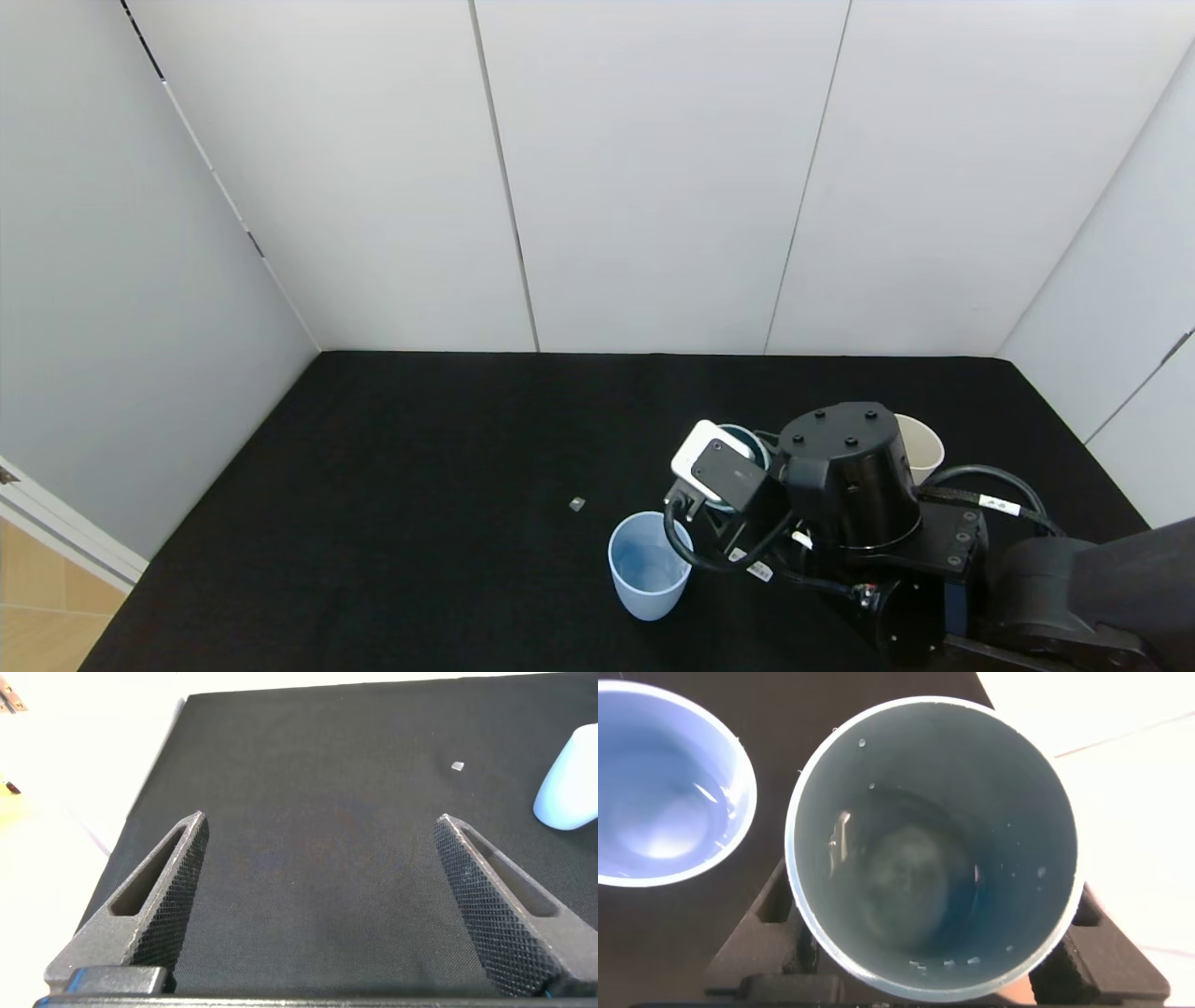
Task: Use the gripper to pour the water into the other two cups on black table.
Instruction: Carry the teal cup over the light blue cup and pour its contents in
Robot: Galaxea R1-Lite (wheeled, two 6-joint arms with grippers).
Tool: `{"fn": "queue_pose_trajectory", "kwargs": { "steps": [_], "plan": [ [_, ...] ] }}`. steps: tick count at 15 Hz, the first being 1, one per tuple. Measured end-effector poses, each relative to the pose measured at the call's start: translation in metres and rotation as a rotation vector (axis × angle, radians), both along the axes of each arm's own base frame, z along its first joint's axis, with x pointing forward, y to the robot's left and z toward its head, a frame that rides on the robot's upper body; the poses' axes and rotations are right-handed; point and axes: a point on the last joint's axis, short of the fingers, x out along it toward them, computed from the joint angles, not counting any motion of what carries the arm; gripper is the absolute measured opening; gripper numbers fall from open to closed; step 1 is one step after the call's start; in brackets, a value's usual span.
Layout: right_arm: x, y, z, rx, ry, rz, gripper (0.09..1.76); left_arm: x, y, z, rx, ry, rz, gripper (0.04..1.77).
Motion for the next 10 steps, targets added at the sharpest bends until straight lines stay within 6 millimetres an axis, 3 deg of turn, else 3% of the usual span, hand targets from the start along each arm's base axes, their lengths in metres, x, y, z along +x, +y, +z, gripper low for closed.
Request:
{"fn": "queue_pose_trajectory", "kwargs": {
  "steps": [10],
  "plan": [
    [0.0046,0.0098,0.0011,-0.207,-0.081,0.04,1.21,0.0,0.0,0.0,0.0,0.0,0.0,1.72]
  ]
}}
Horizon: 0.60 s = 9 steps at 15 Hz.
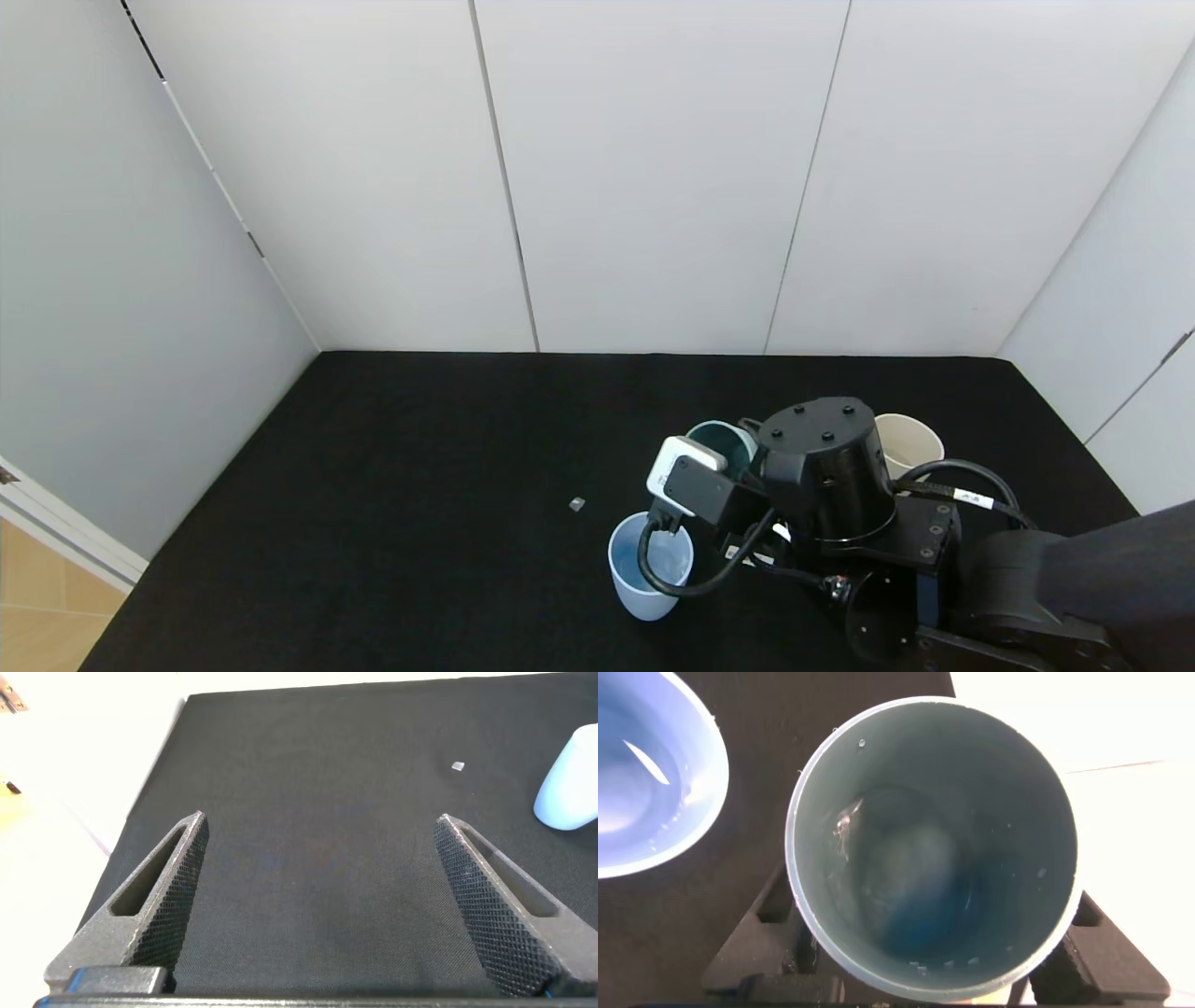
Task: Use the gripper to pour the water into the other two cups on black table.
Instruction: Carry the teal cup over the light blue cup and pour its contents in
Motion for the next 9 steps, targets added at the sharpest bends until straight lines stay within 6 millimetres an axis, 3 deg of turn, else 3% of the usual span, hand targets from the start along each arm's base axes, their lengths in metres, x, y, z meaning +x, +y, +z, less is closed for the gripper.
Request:
{"fn": "queue_pose_trajectory", "kwargs": {
  "steps": [9],
  "plan": [
    [-0.0004,0.0047,0.0026,-0.112,-0.046,0.022,1.21,0.0,0.0,0.0,0.0,0.0,0.0,1.72]
  ]
}}
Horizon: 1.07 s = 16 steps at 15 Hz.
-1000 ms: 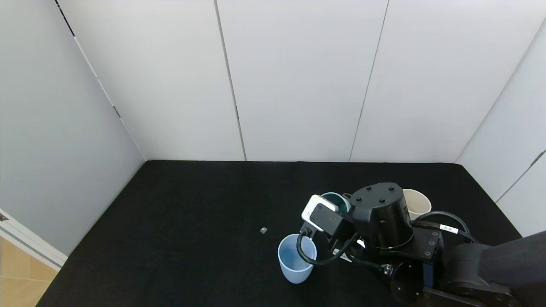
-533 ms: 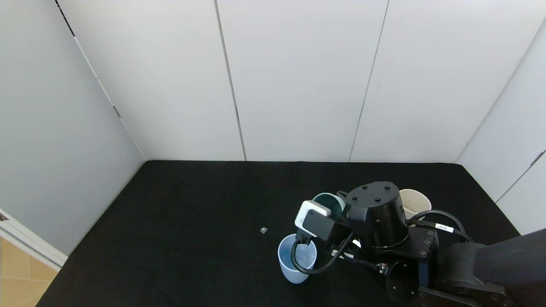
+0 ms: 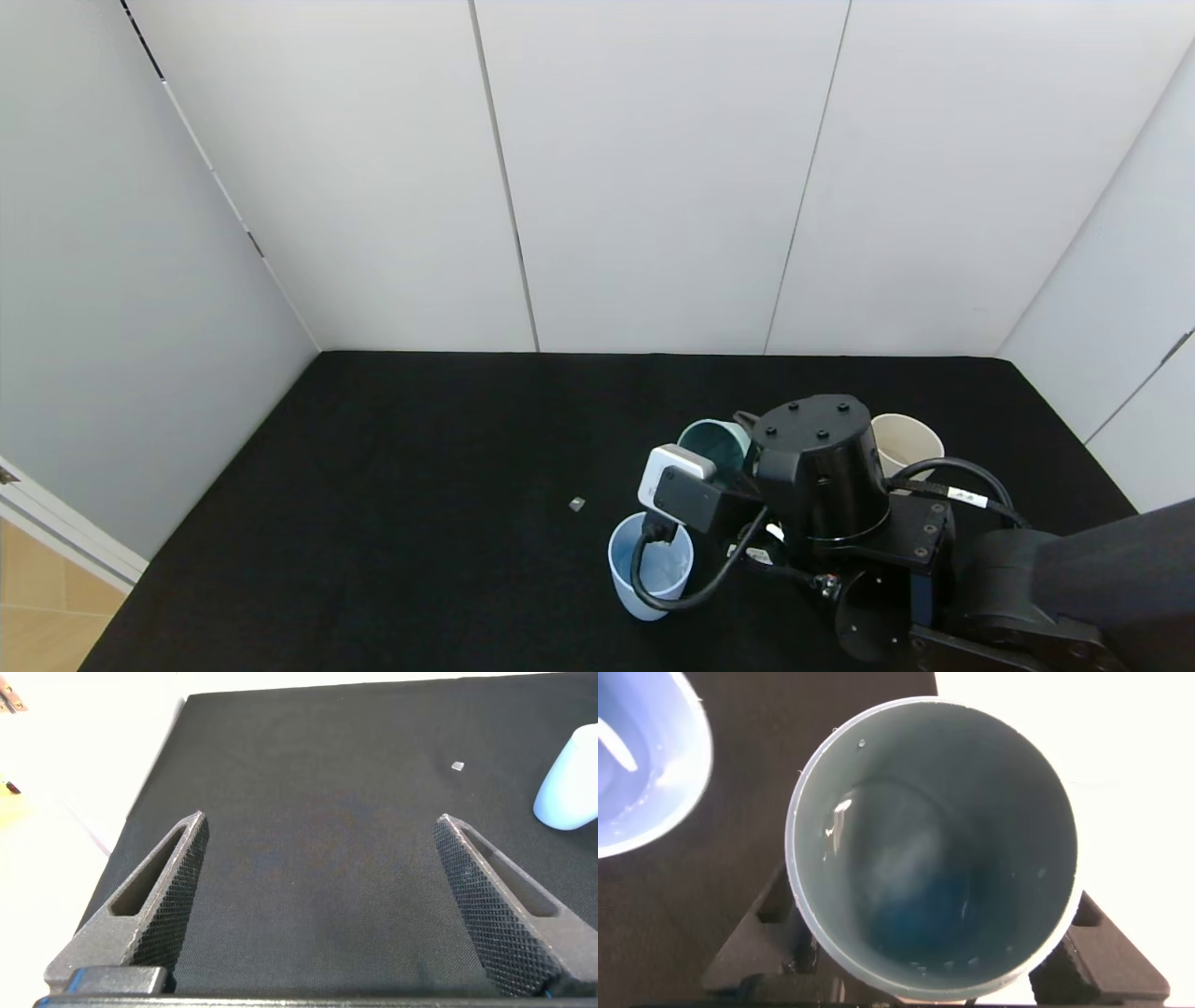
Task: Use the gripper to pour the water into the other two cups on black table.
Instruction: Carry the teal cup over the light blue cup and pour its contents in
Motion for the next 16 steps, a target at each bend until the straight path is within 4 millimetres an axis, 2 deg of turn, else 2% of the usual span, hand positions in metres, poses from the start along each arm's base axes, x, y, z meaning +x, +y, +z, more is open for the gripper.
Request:
{"fn": "queue_pose_trajectory", "kwargs": {
  "steps": [9,16],
  "plan": [
    [-0.011,0.017,-0.004,-0.089,-0.022,0.056,1.21,0.0,0.0,0.0,0.0,0.0,0.0,1.72],
    [-0.017,0.02,-0.007,-0.193,-0.046,0.064,1.21,0.0,0.0,0.0,0.0,0.0,0.0,1.72]
  ]
}}
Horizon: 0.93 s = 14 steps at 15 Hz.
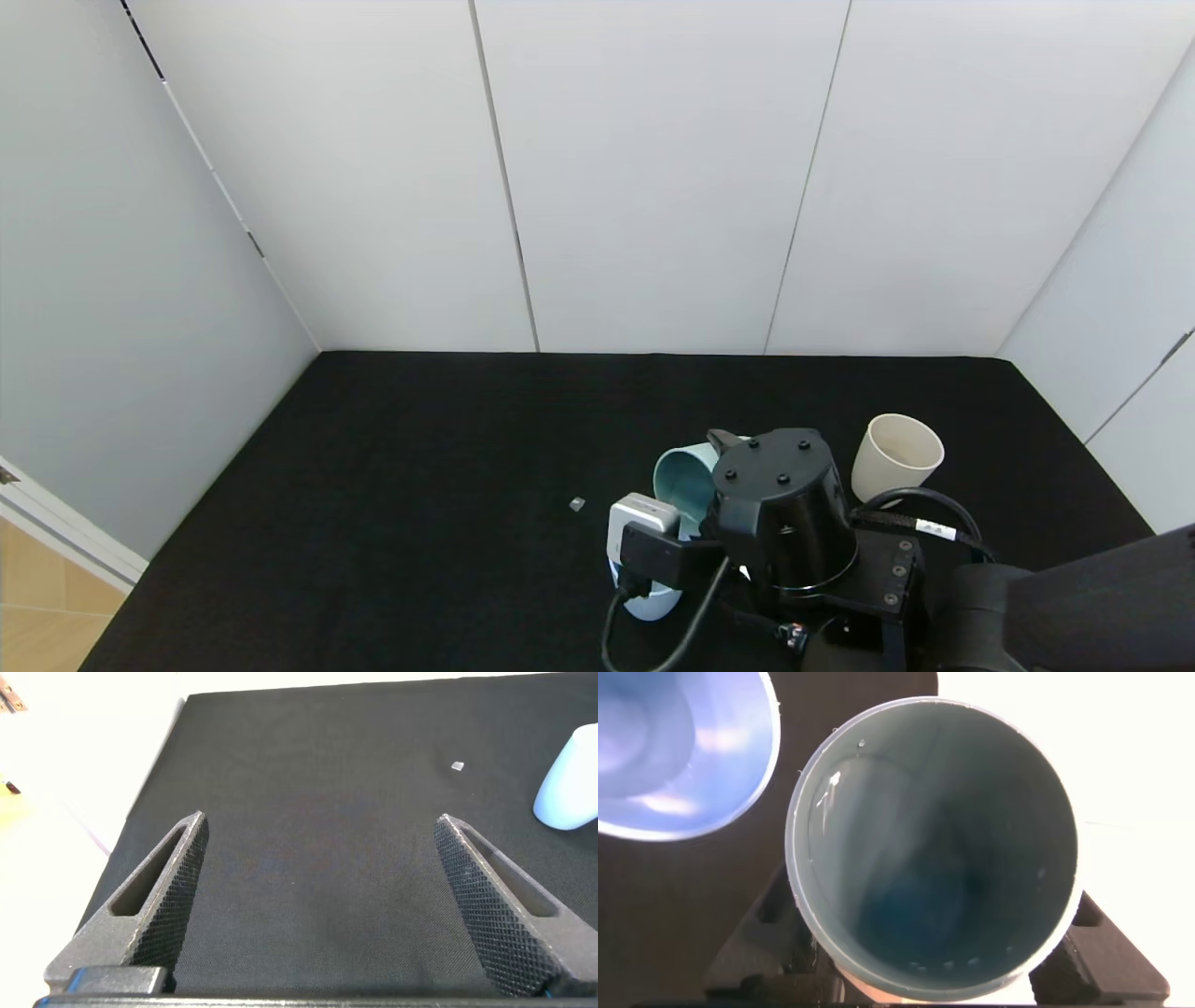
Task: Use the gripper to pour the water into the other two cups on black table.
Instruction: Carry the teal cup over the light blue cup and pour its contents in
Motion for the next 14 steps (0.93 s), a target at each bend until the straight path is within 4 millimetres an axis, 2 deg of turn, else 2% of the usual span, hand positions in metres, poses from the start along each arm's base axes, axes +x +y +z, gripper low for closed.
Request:
{"fn": "queue_pose_trajectory", "kwargs": {
  "steps": [14],
  "plan": [
    [-0.0019,0.0035,0.0041,-0.09,-0.04,0.016,1.2,0.0,0.0,0.0,0.0,0.0,0.0,1.72]
  ]
}}
